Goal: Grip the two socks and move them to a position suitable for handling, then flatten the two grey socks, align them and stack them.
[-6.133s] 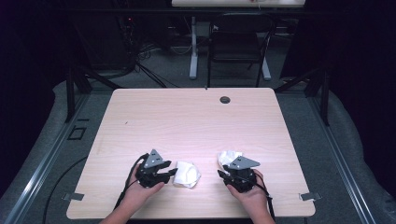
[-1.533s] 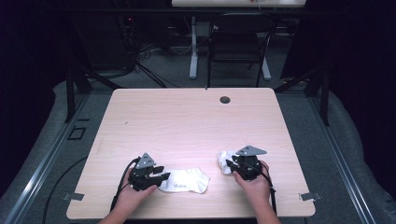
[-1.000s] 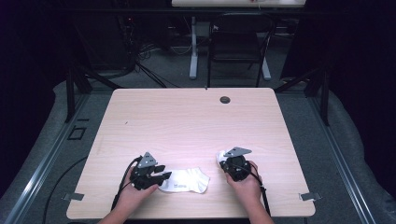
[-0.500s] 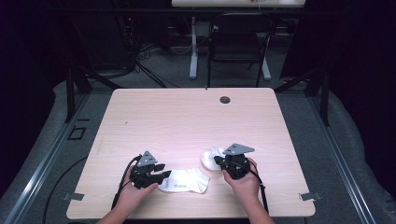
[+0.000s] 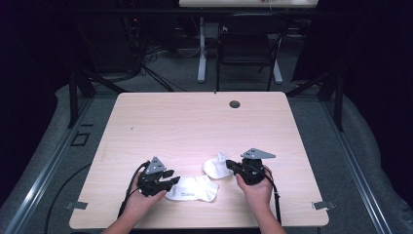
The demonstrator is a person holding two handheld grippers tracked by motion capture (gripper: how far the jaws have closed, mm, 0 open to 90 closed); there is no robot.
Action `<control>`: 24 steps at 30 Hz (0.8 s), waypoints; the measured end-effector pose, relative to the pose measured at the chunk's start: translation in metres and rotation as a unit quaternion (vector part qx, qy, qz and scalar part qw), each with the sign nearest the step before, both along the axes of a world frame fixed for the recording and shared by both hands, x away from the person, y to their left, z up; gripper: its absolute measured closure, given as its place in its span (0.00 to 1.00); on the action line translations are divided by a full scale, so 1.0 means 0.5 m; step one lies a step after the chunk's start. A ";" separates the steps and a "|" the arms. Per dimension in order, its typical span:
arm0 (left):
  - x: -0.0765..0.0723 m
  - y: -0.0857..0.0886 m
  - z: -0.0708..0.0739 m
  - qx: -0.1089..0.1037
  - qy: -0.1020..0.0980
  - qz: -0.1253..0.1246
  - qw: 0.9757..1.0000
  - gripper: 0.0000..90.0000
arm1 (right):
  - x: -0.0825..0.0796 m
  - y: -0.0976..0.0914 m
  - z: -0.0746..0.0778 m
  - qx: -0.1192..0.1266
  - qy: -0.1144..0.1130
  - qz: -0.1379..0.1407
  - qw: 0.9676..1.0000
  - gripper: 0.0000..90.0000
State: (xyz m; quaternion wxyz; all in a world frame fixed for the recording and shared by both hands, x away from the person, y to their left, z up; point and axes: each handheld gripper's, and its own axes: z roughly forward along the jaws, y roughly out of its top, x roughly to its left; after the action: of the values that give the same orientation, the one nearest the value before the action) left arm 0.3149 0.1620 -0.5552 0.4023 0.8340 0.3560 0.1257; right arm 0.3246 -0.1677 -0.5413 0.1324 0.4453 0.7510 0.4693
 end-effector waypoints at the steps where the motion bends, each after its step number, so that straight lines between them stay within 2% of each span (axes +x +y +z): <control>1: 0.005 -0.004 0.004 0.000 -0.003 -0.001 1.000 0.68 | 0.000 0.000 0.000 -0.003 0.000 0.001 1.000 1.00; 5: 0.019 -0.021 0.014 -0.006 -0.006 -0.003 1.000 0.68 | -0.004 -0.001 0.003 -0.002 -0.004 -0.006 1.000 1.00; 9: 0.044 -0.057 0.020 -0.007 -0.006 -0.008 1.000 0.69 | -0.003 -0.008 -0.001 -0.007 -0.004 -0.018 1.000 1.00; 12: 0.054 -0.073 0.022 -0.011 -0.004 -0.010 1.000 0.70 | -0.002 -0.011 -0.004 -0.003 0.002 -0.022 1.000 1.00; 14: 0.065 -0.100 0.024 -0.015 -0.007 -0.017 1.000 0.71 | -0.001 -0.012 -0.008 -0.002 0.007 -0.022 1.000 1.00; 18: 0.075 -0.134 0.025 -0.011 -0.008 -0.031 0.999 0.75 | -0.002 -0.011 -0.008 0.000 0.006 -0.022 1.000 1.00; 19: 0.079 -0.154 0.023 -0.002 -0.004 -0.038 0.999 0.76 | -0.002 -0.011 -0.008 0.001 0.006 -0.022 1.000 1.00; 21: 0.082 -0.171 0.017 0.004 0.002 -0.048 0.999 0.78 | -0.002 -0.011 -0.008 0.003 0.005 -0.022 1.000 1.00; 24: 0.082 -0.185 0.009 0.007 0.007 -0.052 0.999 0.79 | -0.002 -0.011 -0.008 0.004 0.005 -0.022 1.000 1.00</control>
State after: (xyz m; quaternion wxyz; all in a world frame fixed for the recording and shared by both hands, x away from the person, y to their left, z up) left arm 0.3559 0.0697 -0.5505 0.4003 0.8549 0.3139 0.1014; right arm 0.3236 -0.1729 -0.5454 0.1369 0.4644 0.7399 0.4671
